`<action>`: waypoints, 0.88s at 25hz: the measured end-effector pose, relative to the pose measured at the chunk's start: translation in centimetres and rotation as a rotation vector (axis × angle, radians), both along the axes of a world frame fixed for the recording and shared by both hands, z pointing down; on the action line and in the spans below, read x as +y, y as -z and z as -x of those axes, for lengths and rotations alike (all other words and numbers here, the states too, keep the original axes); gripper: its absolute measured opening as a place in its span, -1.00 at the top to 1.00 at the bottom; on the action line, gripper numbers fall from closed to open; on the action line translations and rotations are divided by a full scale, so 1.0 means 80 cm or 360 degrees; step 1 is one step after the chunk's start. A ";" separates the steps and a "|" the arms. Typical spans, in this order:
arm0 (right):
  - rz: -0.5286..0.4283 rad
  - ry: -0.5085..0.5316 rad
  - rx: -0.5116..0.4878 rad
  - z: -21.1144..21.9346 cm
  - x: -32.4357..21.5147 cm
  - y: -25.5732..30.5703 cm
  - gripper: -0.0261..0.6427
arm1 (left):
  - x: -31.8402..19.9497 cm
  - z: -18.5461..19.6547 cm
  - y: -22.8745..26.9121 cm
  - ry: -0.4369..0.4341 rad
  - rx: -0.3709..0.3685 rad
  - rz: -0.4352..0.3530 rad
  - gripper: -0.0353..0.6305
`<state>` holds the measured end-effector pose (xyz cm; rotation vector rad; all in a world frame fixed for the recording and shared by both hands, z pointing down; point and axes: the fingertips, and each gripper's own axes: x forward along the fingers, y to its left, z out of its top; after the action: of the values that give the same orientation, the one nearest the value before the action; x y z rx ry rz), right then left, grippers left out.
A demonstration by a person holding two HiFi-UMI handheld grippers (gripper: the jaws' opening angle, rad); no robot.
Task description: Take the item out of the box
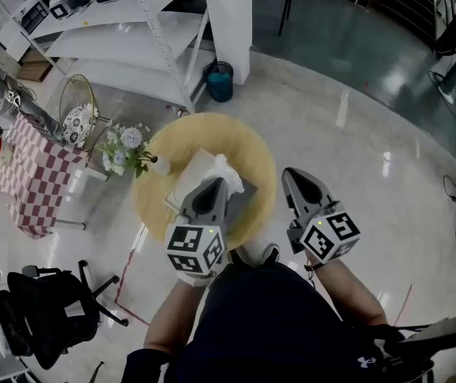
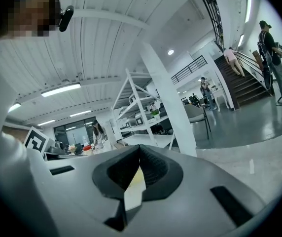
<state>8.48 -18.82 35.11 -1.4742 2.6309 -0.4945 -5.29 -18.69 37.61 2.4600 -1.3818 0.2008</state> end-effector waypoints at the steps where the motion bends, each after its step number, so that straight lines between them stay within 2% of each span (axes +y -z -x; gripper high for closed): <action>1: -0.0016 0.0007 -0.0001 0.002 0.000 0.006 0.89 | 0.001 0.000 0.008 -0.0001 0.0005 -0.0026 0.84; 11: -0.0164 0.0073 0.0015 0.016 0.011 0.056 0.89 | 0.018 -0.004 0.072 -0.0015 0.0055 -0.0234 0.84; 18: -0.0261 0.0099 0.0040 0.024 0.015 0.082 0.89 | 0.030 -0.007 0.117 -0.0028 0.0059 -0.0441 0.84; 22: -0.0297 0.0101 0.0055 0.030 0.017 0.086 0.89 | 0.036 -0.004 0.126 -0.0020 0.0064 -0.0498 0.84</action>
<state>6.10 -17.50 28.24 -1.3595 2.6721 -0.2224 -4.96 -15.83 27.52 2.7048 -1.4776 -0.0688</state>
